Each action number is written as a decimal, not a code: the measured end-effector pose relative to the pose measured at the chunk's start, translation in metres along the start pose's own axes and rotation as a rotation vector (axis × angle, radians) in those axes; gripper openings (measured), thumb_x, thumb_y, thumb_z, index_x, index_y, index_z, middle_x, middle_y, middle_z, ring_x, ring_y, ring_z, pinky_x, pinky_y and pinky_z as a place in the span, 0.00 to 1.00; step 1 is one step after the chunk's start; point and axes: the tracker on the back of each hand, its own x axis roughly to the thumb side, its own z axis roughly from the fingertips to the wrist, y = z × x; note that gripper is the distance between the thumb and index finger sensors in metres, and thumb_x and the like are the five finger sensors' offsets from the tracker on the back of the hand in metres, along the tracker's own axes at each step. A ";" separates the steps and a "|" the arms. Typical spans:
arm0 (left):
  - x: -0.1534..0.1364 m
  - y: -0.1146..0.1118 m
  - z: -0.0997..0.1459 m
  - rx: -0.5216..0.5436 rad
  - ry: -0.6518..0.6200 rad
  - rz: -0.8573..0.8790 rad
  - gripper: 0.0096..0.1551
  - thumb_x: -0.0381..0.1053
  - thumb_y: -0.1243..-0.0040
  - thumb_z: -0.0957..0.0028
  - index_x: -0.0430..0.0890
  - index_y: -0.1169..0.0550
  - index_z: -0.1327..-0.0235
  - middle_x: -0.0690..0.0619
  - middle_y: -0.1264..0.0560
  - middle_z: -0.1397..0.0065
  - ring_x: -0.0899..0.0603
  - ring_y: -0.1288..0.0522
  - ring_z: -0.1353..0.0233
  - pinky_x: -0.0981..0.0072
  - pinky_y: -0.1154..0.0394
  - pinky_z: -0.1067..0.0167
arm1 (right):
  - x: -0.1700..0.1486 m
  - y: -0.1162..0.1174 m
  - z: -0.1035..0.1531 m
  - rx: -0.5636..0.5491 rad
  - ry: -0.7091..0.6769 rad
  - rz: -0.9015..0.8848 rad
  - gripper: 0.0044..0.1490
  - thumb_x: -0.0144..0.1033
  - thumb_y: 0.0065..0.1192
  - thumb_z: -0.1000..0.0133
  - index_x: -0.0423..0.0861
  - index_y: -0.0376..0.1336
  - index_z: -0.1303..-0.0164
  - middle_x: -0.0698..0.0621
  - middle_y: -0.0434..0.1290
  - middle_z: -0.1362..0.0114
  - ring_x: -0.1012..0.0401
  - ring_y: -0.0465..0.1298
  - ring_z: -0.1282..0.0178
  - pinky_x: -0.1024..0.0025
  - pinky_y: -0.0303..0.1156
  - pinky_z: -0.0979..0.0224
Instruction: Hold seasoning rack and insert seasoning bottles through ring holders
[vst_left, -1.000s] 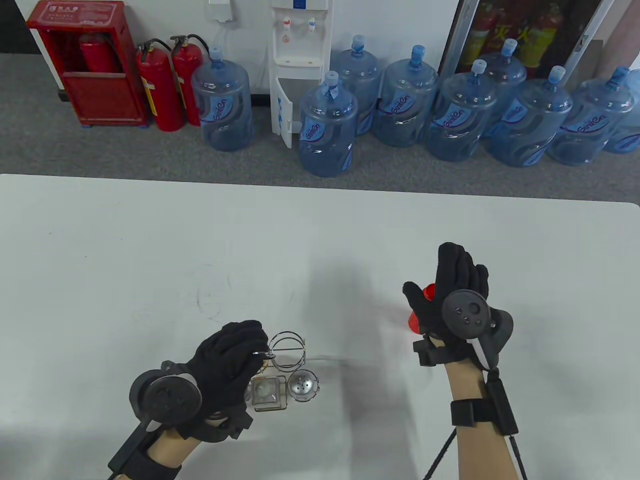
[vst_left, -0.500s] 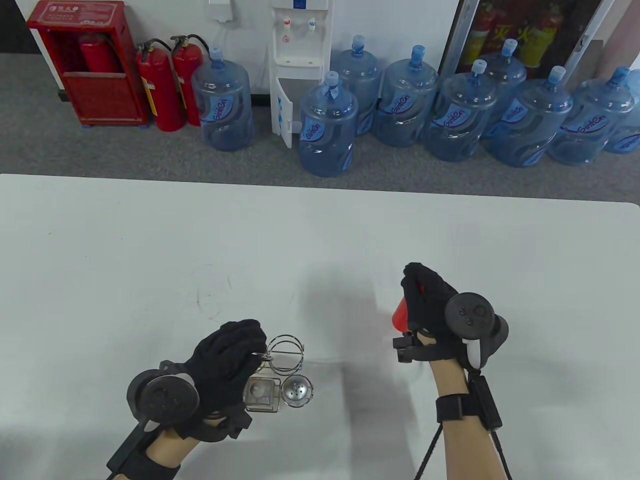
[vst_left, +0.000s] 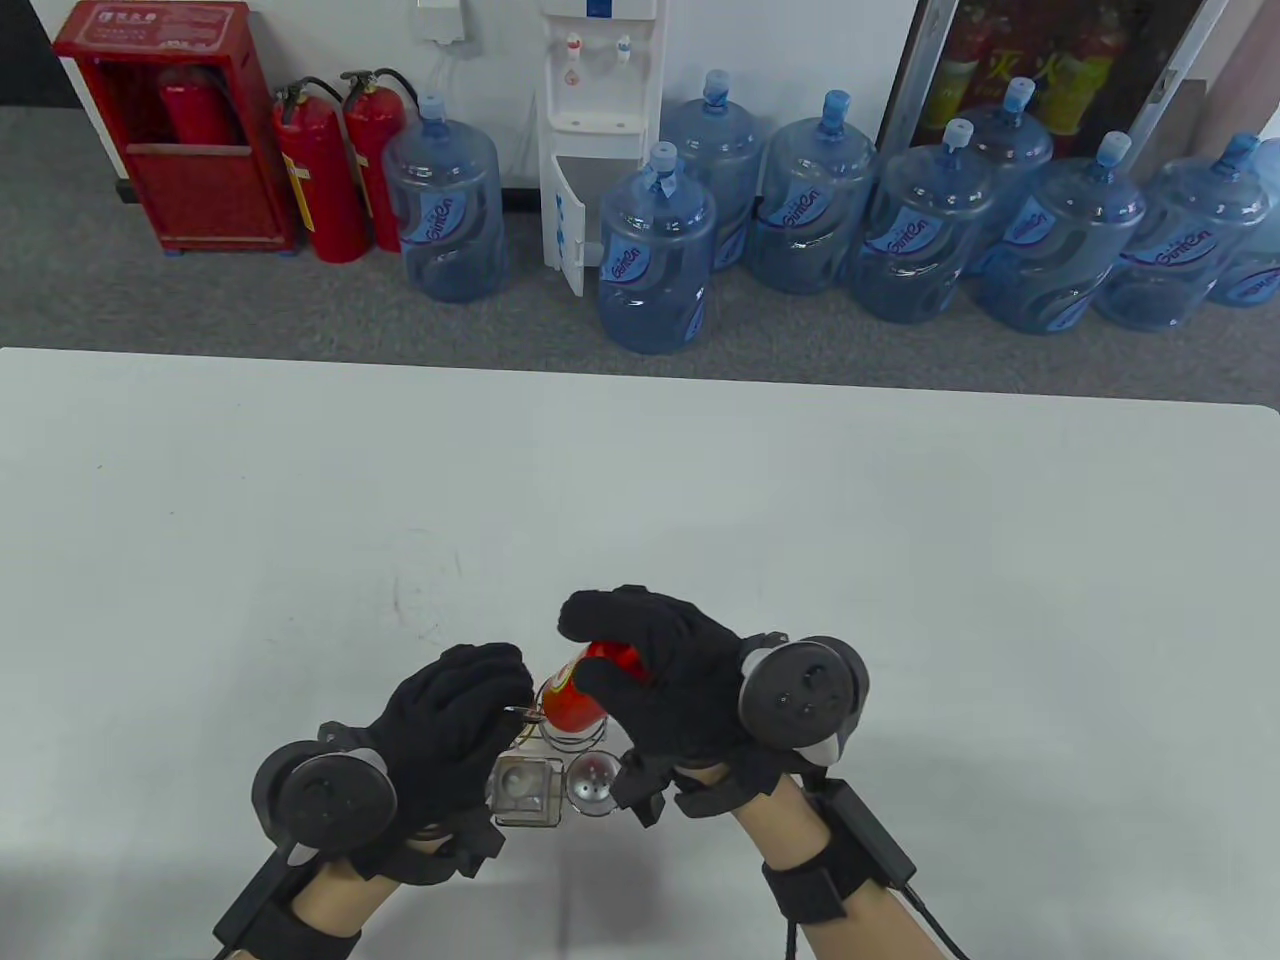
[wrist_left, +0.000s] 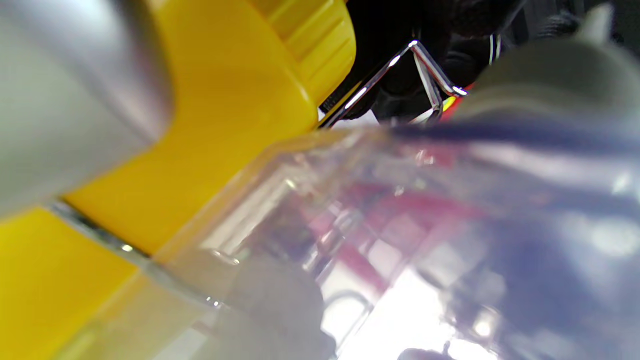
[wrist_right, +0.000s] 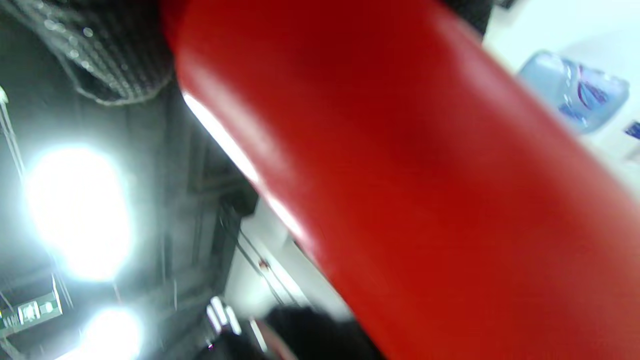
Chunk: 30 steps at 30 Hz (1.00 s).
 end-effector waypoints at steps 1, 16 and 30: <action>0.000 0.000 0.000 0.000 -0.001 0.001 0.20 0.63 0.47 0.51 0.59 0.24 0.49 0.62 0.24 0.39 0.47 0.21 0.29 0.46 0.31 0.29 | -0.004 0.005 0.000 0.015 0.005 0.018 0.37 0.60 0.63 0.56 0.55 0.67 0.37 0.55 0.76 0.34 0.57 0.83 0.39 0.51 0.68 0.25; -0.001 -0.002 0.001 -0.008 -0.005 -0.005 0.20 0.63 0.47 0.52 0.59 0.24 0.49 0.62 0.23 0.40 0.48 0.21 0.30 0.46 0.30 0.29 | -0.048 -0.004 0.037 0.222 0.076 0.273 0.52 0.68 0.52 0.55 0.57 0.50 0.20 0.51 0.51 0.16 0.48 0.58 0.17 0.41 0.45 0.18; -0.005 -0.002 0.000 -0.004 0.025 0.001 0.20 0.63 0.47 0.52 0.60 0.24 0.49 0.62 0.23 0.40 0.48 0.20 0.30 0.46 0.30 0.29 | -0.099 -0.047 0.115 0.174 0.152 0.640 0.53 0.65 0.50 0.54 0.61 0.39 0.20 0.56 0.33 0.15 0.49 0.40 0.12 0.42 0.31 0.16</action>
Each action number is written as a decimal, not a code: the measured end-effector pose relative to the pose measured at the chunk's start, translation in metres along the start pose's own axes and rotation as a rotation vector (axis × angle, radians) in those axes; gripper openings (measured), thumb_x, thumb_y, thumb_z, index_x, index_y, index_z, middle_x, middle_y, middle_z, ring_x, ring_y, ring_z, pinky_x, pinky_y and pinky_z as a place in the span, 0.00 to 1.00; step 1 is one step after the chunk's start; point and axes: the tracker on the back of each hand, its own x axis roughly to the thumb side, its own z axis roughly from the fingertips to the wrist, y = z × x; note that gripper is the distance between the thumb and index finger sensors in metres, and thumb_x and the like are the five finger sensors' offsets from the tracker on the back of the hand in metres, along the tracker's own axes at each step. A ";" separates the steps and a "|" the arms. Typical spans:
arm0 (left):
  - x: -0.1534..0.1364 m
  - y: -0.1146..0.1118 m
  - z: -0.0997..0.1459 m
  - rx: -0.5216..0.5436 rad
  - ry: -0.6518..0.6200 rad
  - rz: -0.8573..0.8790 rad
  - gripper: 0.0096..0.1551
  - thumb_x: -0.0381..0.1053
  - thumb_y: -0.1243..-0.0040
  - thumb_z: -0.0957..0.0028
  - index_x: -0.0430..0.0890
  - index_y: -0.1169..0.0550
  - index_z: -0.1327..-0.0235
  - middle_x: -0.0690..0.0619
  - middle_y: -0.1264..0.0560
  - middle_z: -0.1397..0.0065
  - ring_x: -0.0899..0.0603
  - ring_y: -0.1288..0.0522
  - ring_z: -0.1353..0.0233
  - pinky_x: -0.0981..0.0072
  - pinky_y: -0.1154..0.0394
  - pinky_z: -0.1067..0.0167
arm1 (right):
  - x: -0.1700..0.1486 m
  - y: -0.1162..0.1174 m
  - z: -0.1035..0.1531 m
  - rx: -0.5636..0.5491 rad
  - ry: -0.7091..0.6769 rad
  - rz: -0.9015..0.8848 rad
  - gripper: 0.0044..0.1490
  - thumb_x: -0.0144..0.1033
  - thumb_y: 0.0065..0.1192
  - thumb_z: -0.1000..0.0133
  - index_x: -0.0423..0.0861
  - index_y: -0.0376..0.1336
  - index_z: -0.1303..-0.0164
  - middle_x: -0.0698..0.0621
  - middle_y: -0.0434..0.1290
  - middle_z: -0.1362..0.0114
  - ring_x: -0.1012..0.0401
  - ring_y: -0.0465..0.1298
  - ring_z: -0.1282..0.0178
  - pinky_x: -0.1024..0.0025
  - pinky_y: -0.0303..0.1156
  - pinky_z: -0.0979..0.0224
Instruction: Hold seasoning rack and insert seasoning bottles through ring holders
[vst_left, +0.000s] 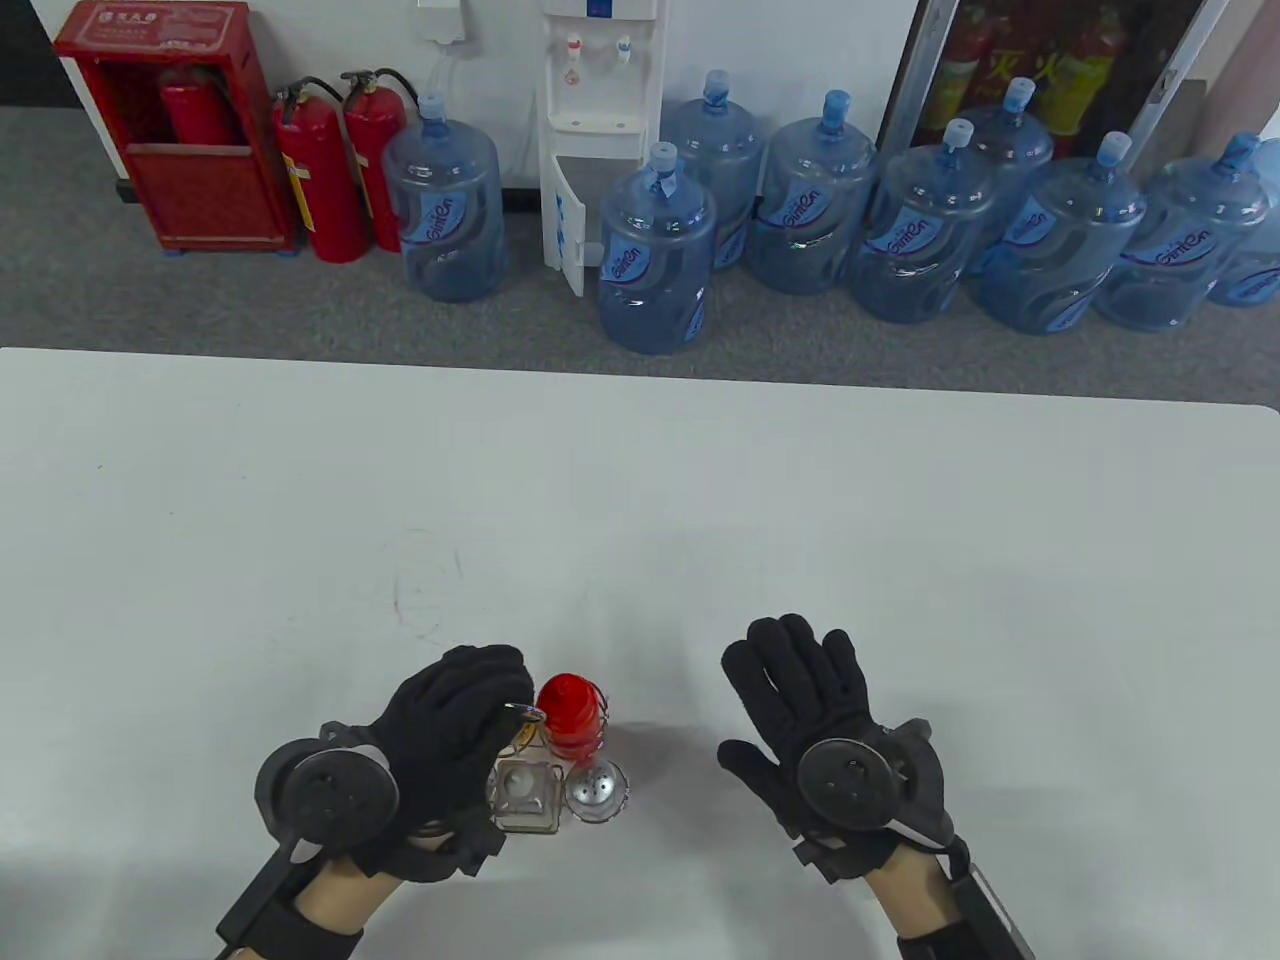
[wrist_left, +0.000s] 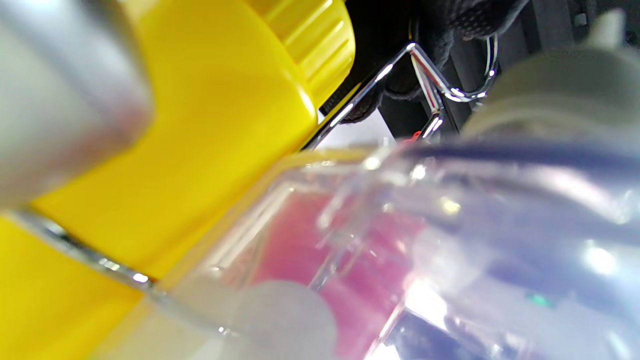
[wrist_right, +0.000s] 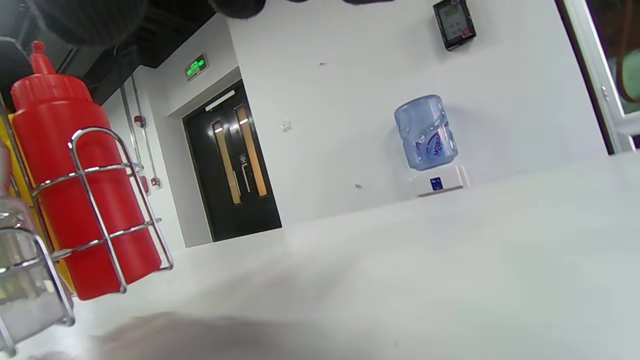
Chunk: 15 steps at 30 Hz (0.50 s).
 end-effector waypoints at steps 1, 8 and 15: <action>-0.001 0.000 0.000 0.000 0.002 0.000 0.20 0.63 0.47 0.52 0.60 0.24 0.49 0.62 0.23 0.40 0.48 0.20 0.30 0.46 0.30 0.29 | -0.001 0.002 0.001 0.002 0.002 0.002 0.54 0.65 0.50 0.55 0.61 0.39 0.20 0.56 0.33 0.15 0.49 0.40 0.12 0.42 0.31 0.16; -0.001 0.000 -0.001 -0.004 0.002 -0.007 0.20 0.63 0.47 0.52 0.60 0.24 0.49 0.63 0.23 0.40 0.48 0.20 0.30 0.47 0.30 0.29 | 0.005 0.007 0.007 0.021 -0.016 -0.001 0.55 0.67 0.51 0.56 0.61 0.40 0.20 0.56 0.36 0.14 0.50 0.42 0.12 0.41 0.32 0.16; 0.005 -0.001 -0.004 -0.024 0.001 -0.031 0.20 0.63 0.48 0.51 0.60 0.24 0.48 0.62 0.24 0.40 0.48 0.21 0.29 0.46 0.31 0.28 | 0.001 0.007 0.005 0.029 -0.005 -0.041 0.55 0.67 0.51 0.56 0.61 0.41 0.20 0.56 0.36 0.14 0.49 0.43 0.12 0.41 0.34 0.16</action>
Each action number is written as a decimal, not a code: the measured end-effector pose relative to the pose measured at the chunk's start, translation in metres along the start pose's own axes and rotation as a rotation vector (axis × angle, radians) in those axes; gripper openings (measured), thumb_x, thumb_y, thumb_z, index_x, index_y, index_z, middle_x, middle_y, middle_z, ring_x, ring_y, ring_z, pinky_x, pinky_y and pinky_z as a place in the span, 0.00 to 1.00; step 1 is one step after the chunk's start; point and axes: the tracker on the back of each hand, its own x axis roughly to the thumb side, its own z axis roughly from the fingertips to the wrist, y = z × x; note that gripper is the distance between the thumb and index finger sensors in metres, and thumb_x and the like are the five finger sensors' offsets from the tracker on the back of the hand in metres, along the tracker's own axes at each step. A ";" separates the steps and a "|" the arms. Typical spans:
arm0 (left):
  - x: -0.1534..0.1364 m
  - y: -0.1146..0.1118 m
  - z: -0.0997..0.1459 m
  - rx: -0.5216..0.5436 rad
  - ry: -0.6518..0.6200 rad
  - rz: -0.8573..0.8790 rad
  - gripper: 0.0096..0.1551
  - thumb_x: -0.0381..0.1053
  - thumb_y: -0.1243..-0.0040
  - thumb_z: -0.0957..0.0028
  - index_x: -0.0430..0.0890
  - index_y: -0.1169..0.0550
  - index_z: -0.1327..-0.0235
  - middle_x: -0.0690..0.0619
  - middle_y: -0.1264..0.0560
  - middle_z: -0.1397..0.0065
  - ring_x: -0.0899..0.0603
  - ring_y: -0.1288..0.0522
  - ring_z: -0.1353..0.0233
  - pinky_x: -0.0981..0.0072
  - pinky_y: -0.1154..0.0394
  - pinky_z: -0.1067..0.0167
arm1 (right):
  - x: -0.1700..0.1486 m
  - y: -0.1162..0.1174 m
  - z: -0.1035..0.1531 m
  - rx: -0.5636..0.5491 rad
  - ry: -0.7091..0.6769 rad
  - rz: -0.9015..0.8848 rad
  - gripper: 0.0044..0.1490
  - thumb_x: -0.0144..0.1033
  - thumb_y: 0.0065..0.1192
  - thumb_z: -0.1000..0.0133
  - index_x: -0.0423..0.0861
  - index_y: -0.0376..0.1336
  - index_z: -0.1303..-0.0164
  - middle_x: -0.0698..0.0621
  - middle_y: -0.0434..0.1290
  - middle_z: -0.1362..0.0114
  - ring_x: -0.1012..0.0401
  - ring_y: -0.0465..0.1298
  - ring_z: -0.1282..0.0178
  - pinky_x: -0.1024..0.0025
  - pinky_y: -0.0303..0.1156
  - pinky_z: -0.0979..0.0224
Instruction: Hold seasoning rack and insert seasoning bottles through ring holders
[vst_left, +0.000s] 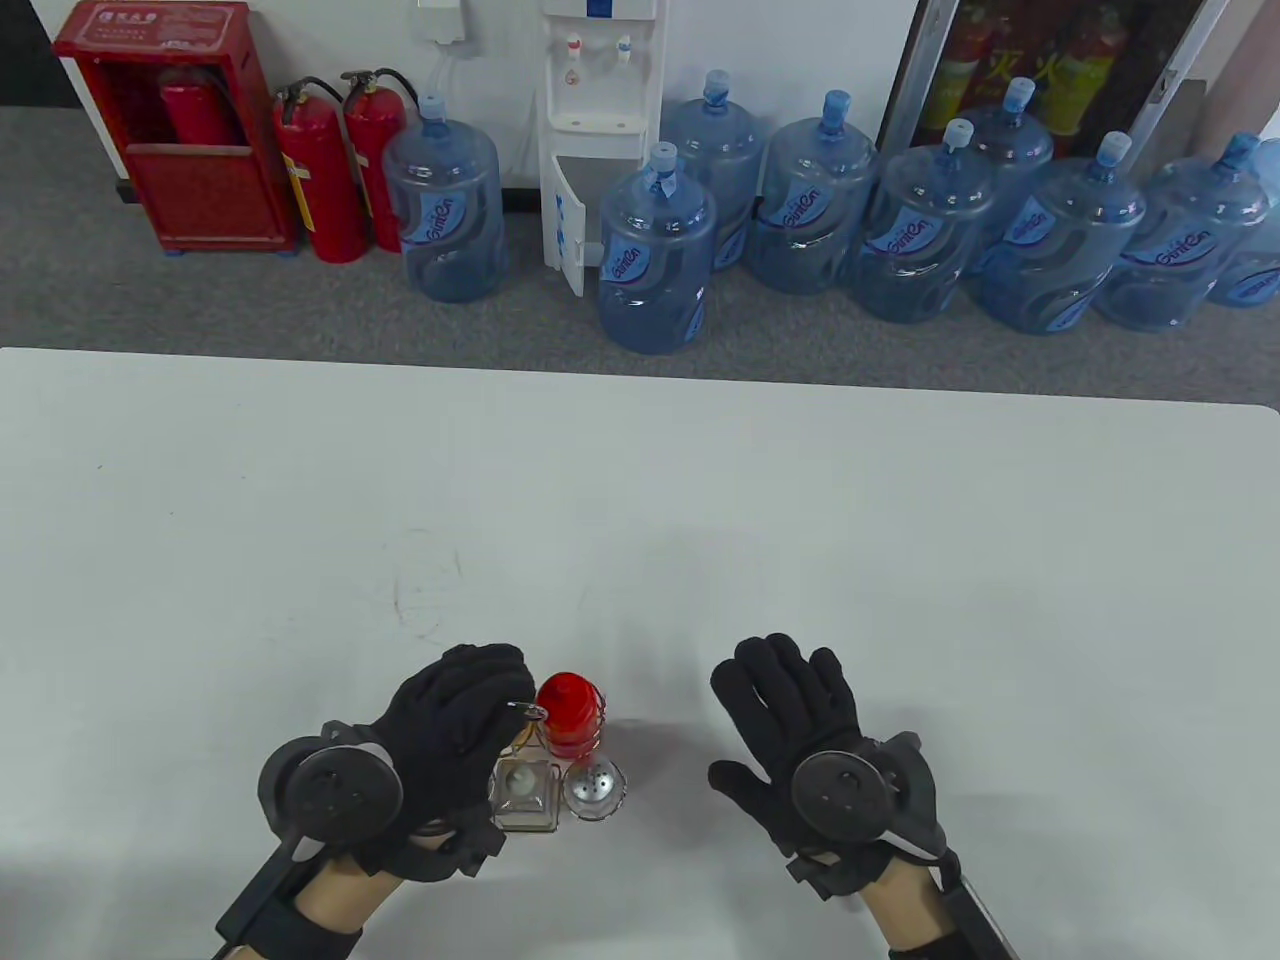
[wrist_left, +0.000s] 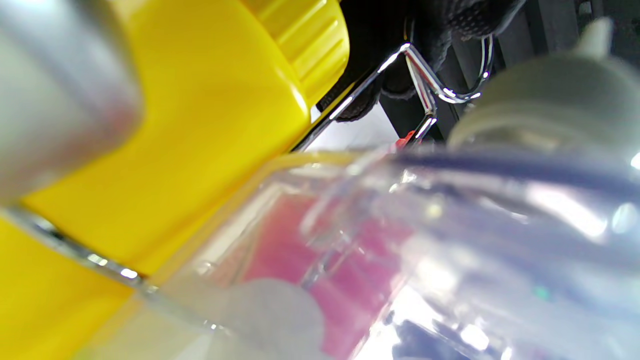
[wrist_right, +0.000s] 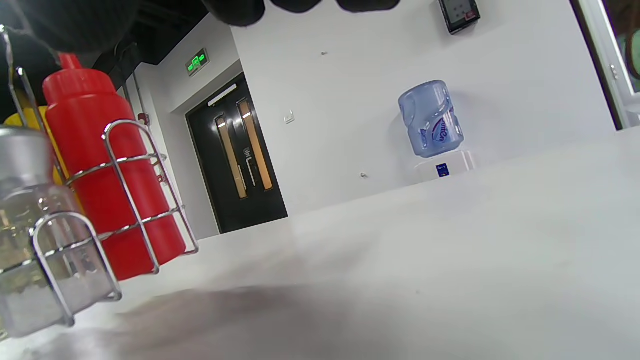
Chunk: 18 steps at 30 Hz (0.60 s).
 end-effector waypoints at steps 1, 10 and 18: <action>0.000 -0.001 -0.004 -0.012 0.014 -0.005 0.20 0.63 0.48 0.51 0.60 0.25 0.48 0.63 0.24 0.39 0.48 0.21 0.29 0.46 0.31 0.28 | -0.002 0.001 0.000 0.005 0.007 -0.009 0.55 0.68 0.51 0.56 0.61 0.40 0.20 0.56 0.36 0.14 0.49 0.43 0.12 0.41 0.34 0.16; -0.009 -0.016 -0.062 -0.144 0.117 -0.035 0.20 0.63 0.50 0.51 0.62 0.27 0.47 0.64 0.25 0.40 0.51 0.22 0.28 0.47 0.33 0.24 | -0.010 0.000 0.000 0.014 0.025 -0.032 0.55 0.68 0.51 0.56 0.61 0.41 0.19 0.55 0.36 0.14 0.49 0.43 0.13 0.41 0.34 0.17; -0.037 -0.039 -0.115 -0.167 0.152 -0.073 0.20 0.64 0.53 0.51 0.66 0.30 0.46 0.69 0.25 0.40 0.55 0.24 0.25 0.49 0.36 0.20 | -0.007 -0.007 0.002 0.000 0.012 -0.008 0.55 0.69 0.50 0.56 0.61 0.41 0.19 0.55 0.37 0.14 0.49 0.39 0.13 0.39 0.33 0.17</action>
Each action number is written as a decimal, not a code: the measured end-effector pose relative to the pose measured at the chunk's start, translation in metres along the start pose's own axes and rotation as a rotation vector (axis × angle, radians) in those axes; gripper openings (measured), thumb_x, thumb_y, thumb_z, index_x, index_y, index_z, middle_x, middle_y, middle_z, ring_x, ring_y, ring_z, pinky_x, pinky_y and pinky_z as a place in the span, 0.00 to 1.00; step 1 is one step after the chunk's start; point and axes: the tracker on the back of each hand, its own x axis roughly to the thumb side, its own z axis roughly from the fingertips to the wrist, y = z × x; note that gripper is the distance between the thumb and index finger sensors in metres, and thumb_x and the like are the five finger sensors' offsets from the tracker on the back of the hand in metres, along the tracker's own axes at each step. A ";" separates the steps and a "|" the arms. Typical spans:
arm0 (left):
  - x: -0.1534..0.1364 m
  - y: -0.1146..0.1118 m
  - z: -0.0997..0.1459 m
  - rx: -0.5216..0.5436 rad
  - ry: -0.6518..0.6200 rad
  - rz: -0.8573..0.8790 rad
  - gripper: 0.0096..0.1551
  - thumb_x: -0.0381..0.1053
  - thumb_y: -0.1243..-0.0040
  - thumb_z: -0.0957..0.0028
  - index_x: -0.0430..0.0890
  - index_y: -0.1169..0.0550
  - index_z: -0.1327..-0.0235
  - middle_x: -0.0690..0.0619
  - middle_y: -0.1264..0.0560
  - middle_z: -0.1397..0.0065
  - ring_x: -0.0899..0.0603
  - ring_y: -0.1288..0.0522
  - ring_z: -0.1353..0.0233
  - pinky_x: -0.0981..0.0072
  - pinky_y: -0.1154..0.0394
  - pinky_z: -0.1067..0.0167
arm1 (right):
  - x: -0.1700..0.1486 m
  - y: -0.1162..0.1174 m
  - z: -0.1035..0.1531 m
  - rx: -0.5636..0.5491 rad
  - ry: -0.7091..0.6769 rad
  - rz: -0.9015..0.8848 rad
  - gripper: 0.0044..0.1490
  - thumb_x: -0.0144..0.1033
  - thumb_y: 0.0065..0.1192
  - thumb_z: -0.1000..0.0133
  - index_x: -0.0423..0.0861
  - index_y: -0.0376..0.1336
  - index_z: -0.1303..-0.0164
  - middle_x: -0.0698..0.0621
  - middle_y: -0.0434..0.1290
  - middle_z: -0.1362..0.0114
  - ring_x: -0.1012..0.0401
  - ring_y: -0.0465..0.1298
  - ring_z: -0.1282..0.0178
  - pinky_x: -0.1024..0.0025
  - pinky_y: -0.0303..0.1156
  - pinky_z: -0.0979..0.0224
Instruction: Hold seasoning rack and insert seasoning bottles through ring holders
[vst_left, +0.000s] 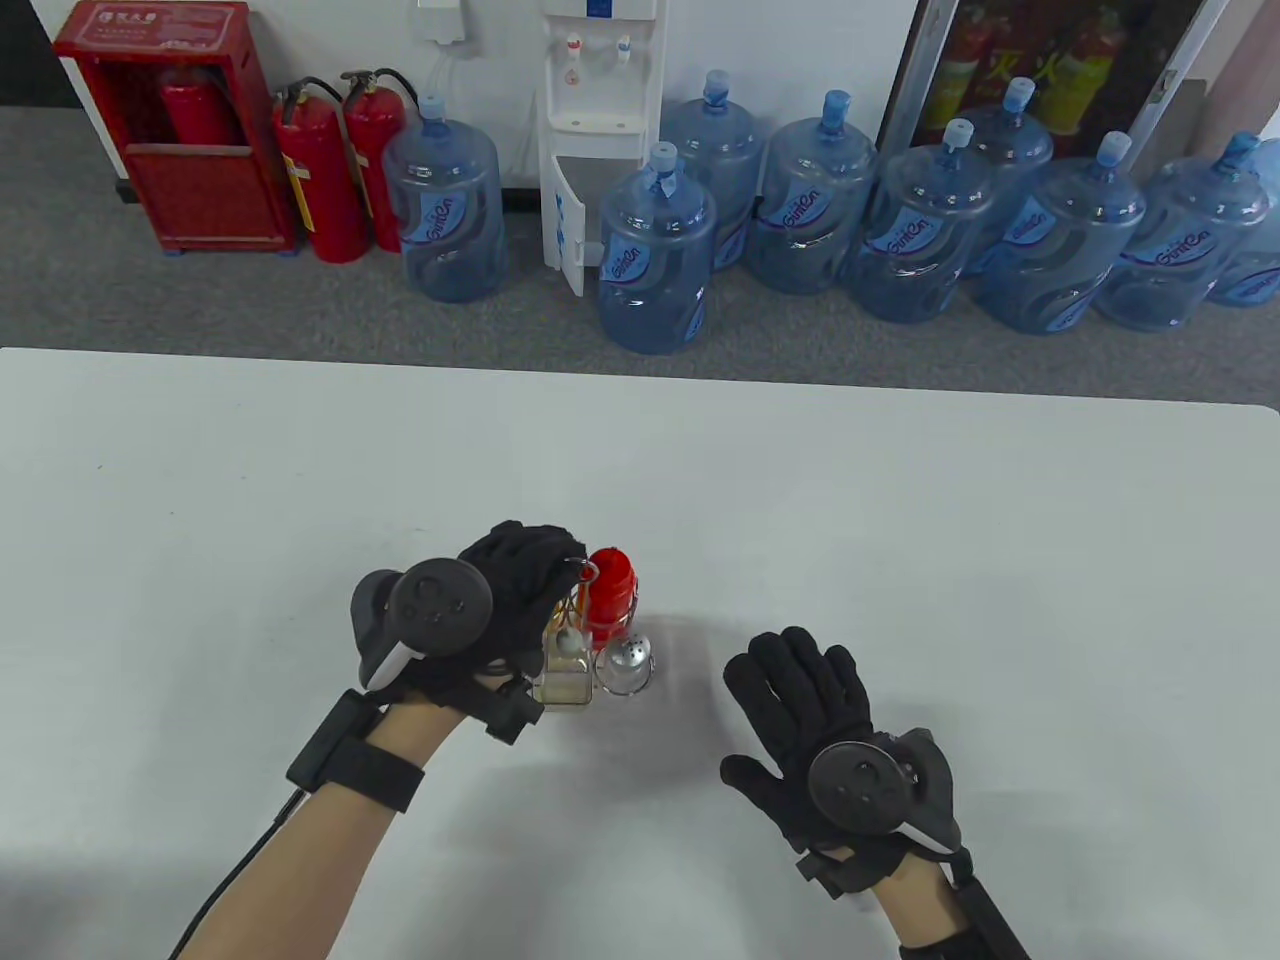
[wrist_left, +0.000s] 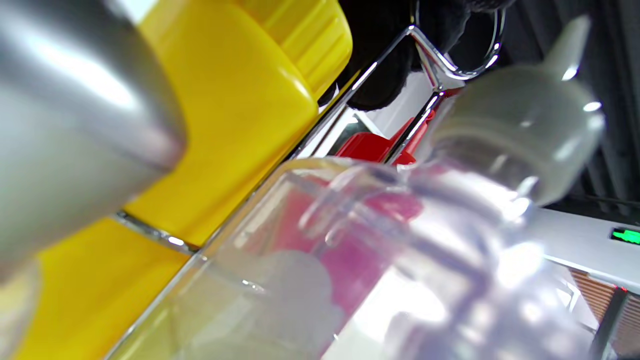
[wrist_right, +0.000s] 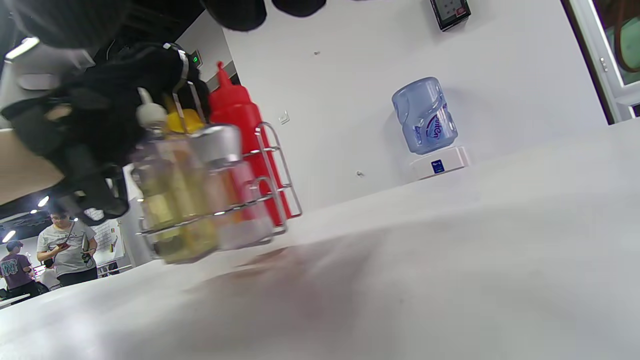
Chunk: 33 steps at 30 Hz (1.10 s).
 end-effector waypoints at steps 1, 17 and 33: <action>-0.002 -0.001 -0.006 -0.006 0.016 -0.002 0.20 0.64 0.53 0.51 0.66 0.30 0.46 0.69 0.25 0.40 0.55 0.24 0.24 0.50 0.36 0.20 | 0.000 0.000 0.000 -0.003 0.001 -0.002 0.55 0.69 0.50 0.56 0.61 0.41 0.19 0.54 0.37 0.14 0.49 0.39 0.13 0.39 0.33 0.17; -0.030 -0.023 -0.025 -0.064 0.119 0.023 0.20 0.66 0.53 0.52 0.69 0.30 0.46 0.72 0.25 0.39 0.56 0.26 0.21 0.52 0.39 0.17 | -0.007 -0.004 0.001 -0.006 0.031 -0.019 0.55 0.69 0.50 0.56 0.60 0.42 0.19 0.54 0.37 0.14 0.48 0.39 0.13 0.39 0.33 0.18; -0.025 0.028 0.063 -0.158 -0.011 -0.461 0.42 0.75 0.55 0.56 0.71 0.48 0.27 0.63 0.51 0.16 0.42 0.57 0.10 0.40 0.60 0.18 | 0.004 0.002 0.001 -0.016 -0.028 -0.013 0.54 0.68 0.51 0.56 0.60 0.43 0.19 0.55 0.39 0.14 0.50 0.42 0.12 0.39 0.32 0.17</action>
